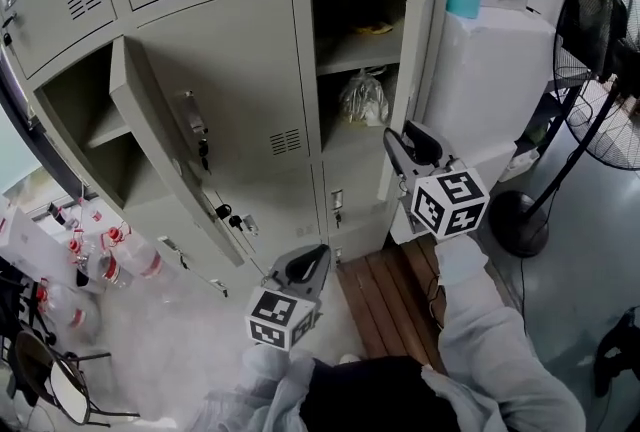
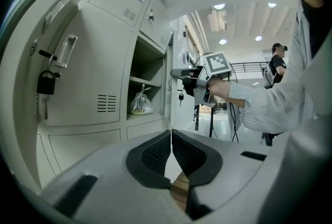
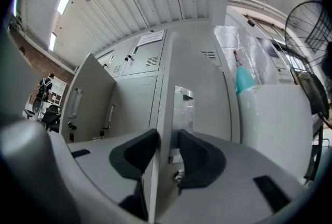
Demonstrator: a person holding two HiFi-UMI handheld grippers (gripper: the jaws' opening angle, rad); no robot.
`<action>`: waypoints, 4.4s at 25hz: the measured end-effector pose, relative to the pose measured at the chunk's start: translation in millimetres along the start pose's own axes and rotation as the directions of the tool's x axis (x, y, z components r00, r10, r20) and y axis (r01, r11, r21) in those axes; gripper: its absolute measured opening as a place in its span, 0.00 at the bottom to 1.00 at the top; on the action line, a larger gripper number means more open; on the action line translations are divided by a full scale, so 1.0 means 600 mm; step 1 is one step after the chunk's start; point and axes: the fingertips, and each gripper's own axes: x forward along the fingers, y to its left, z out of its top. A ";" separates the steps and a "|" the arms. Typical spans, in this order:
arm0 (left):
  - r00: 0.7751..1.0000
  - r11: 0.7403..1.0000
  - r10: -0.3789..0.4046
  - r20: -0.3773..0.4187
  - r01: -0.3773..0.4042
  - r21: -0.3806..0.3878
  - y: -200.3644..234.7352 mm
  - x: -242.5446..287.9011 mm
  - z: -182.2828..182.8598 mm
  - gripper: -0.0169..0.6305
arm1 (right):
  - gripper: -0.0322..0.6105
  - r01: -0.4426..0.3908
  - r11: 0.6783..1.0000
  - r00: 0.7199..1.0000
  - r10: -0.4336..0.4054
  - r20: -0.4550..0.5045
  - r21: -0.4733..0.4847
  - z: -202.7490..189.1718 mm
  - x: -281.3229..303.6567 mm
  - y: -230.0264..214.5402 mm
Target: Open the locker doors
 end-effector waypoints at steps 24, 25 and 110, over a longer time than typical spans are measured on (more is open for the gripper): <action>0.990 0.990 -0.137 -0.024 0.137 0.022 -0.070 0.064 0.000 0.04 | 0.24 0.159 0.987 0.987 -0.160 0.019 0.035 0.000 -0.126 -0.114; 0.990 0.990 -0.142 -0.025 0.142 0.024 -0.073 0.067 0.000 0.04 | 0.24 0.170 0.985 0.985 -0.171 0.018 0.035 0.001 -0.131 -0.122; 0.959 0.948 0.282 0.030 -0.274 -0.161 0.028 -0.417 -0.041 0.04 | 0.20 0.039 0.984 0.997 -0.027 -0.072 0.176 -0.010 -0.342 0.271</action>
